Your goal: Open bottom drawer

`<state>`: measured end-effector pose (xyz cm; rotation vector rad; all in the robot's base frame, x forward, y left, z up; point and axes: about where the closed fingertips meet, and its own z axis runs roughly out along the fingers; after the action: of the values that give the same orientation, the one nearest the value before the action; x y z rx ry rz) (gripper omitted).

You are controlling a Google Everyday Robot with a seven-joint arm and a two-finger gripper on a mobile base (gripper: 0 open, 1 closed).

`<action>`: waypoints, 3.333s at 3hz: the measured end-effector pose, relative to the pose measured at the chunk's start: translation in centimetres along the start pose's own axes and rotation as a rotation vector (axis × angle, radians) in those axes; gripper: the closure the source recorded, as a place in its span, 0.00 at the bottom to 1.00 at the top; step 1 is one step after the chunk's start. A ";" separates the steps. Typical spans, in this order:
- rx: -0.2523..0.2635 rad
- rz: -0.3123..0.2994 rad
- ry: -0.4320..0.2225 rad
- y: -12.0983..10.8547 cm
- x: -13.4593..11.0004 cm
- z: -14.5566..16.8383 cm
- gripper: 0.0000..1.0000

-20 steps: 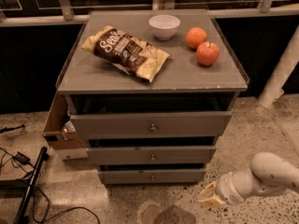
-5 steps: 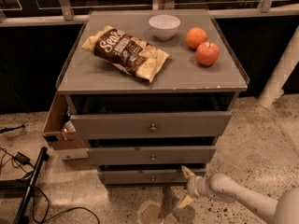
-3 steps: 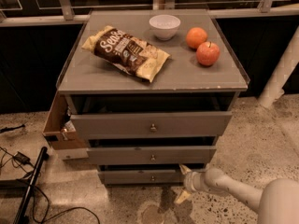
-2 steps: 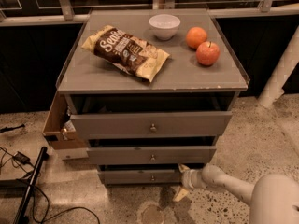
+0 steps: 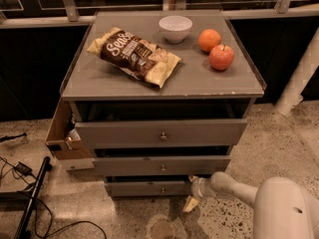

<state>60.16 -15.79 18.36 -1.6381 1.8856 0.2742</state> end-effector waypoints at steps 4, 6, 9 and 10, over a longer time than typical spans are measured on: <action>-0.053 0.006 0.085 -0.2 1.4 2.3 0.00; -0.118 0.043 0.123 1.0 2.0 2.1 0.00; -0.249 0.159 0.167 4.8 4.0 -2.0 0.00; -0.296 0.201 0.176 6.2 4.7 -3.5 0.00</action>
Offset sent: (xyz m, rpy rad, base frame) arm 0.0182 -0.0020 -0.0159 -0.0751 0.0333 0.0057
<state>53.00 -20.26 17.01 -1.7087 2.2345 0.5295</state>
